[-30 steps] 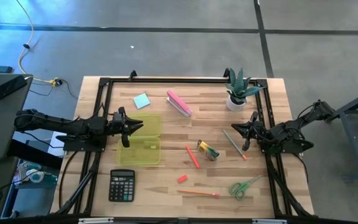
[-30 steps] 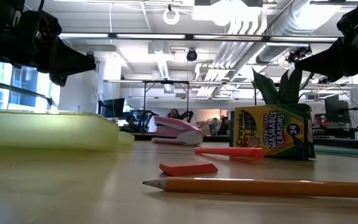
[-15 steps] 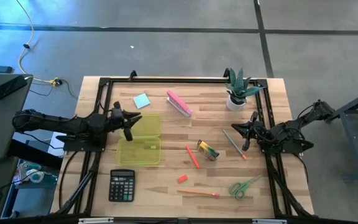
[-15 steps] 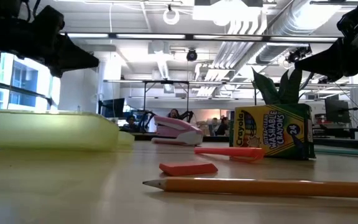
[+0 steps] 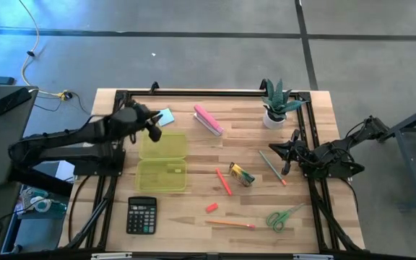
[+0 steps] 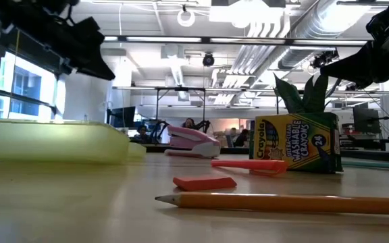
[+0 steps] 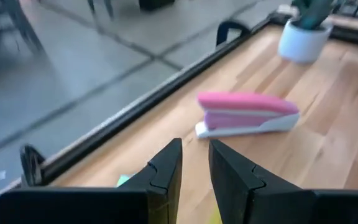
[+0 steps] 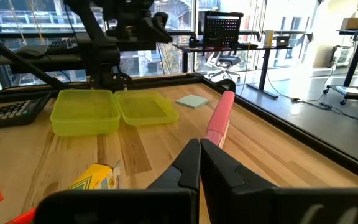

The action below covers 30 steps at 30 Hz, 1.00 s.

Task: Pack school essentials
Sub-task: Put the blue sticky notes into the yellow supply box

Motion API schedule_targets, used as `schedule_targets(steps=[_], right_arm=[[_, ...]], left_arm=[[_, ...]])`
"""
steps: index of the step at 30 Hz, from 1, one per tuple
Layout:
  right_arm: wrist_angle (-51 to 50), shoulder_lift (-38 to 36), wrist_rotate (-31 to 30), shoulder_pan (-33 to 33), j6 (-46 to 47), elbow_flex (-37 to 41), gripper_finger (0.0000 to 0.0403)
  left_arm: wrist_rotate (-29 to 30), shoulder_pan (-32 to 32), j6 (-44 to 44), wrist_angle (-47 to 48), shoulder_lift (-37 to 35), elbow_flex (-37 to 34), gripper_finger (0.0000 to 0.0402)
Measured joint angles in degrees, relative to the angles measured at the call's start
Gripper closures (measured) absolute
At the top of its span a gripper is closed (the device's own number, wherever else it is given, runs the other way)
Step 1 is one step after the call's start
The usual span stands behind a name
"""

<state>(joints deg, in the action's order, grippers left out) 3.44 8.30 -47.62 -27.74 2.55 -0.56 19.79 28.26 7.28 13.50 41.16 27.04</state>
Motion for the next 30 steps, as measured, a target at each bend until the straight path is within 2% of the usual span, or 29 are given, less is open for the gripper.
schedule_targets(steps=[7, 10, 13, 17, 26, 30], right_arm=[[0.00, 0.00, 0.00, -0.01, 0.00, -0.02, 0.0402], [-0.01, 0.01, 0.00, -0.01, 0.00, 0.00, 0.0402], [-0.02, 0.01, 0.00, 0.00, 0.00, -0.02, 0.0402], [-0.02, 0.02, 0.00, 0.00, 0.00, 0.00, 0.0402], [-0.02, 0.02, 0.00, -0.01, 0.00, 0.00, 0.0402], [0.00, 0.01, 0.00, -0.01, 0.00, -0.02, 0.0402]], left_arm=[[-8.21, 9.86, -2.97, 7.85, 11.38, 7.36, 0.0330], [-8.90, 11.95, -3.07, 8.61, 15.29, 9.22, 0.0325], [-8.94, 13.29, -3.99, 9.40, 18.55, 10.92, 0.0301], [-9.02, 14.60, -4.51, 12.95, 21.66, 13.34, 0.0238], [-9.16, 18.56, -4.55, 21.25, 29.42, 19.54, 0.0053], [-11.90, 20.64, -6.64, 23.06, 32.73, 21.34, 0.0007]])
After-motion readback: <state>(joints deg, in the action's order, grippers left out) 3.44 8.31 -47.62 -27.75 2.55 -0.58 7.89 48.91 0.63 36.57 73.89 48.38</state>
